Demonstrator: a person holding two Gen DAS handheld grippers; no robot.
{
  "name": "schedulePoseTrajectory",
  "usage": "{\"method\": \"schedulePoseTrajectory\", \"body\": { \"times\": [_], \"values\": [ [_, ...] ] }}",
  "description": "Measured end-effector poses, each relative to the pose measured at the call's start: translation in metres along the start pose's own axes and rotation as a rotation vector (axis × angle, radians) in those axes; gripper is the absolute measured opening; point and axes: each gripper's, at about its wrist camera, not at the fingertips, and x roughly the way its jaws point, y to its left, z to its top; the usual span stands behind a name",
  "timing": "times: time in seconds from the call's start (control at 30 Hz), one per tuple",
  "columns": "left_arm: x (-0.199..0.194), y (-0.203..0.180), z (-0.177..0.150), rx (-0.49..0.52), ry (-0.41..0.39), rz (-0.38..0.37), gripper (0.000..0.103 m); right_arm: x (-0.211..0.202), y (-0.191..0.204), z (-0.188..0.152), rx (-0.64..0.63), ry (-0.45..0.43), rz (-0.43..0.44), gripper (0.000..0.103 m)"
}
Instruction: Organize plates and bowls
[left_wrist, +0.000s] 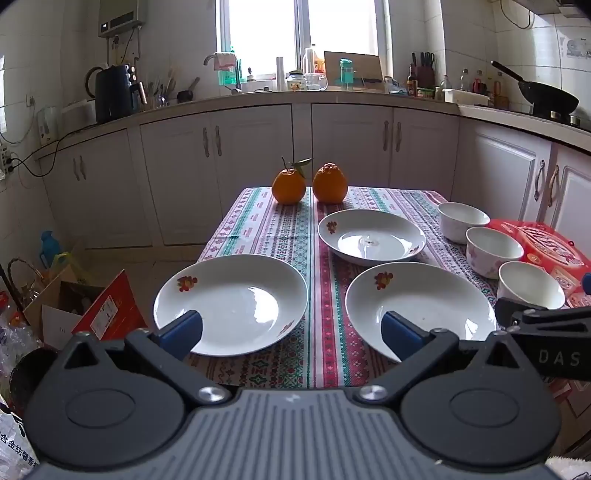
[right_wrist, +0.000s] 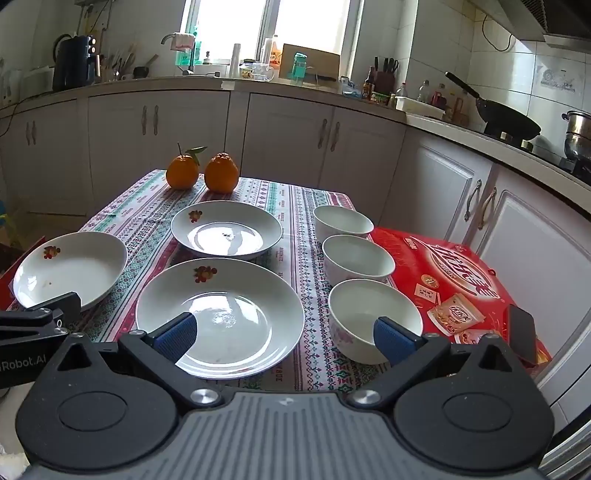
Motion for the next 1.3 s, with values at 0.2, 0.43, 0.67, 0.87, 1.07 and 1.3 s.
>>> {"method": "schedulePoseTrajectory", "body": {
  "times": [0.2,0.43,0.67,0.87,1.07,1.3],
  "values": [
    [0.0004,-0.0003,0.0004,-0.003,-0.001,-0.001,0.102,0.0005,0.0008,-0.0015,0.003,-0.005,0.004,0.103],
    [0.0032,-0.0031,0.0029,-0.003,-0.001,0.000,0.102,-0.0031,0.0002,-0.0003,-0.004,-0.014,-0.008,0.103],
    [0.0001,0.0001,0.0002,-0.005,-0.006,-0.003,0.102,-0.0039,0.0018,-0.0005,-0.007,-0.021,-0.013,0.103],
    [0.0001,0.0000,0.0002,-0.005,-0.008,-0.003,0.102,-0.0044,0.0015,-0.0003,-0.007,-0.022,-0.013,0.103],
    [0.0000,-0.0002,0.0003,-0.006,-0.009,-0.003,0.102,-0.0049,0.0017,-0.0001,-0.008,-0.024,-0.014,0.103],
    [0.0002,0.0002,0.0001,-0.006,-0.011,-0.004,0.102,-0.0054,0.0014,0.0009,-0.008,-0.024,-0.013,0.103]
  ]
}}
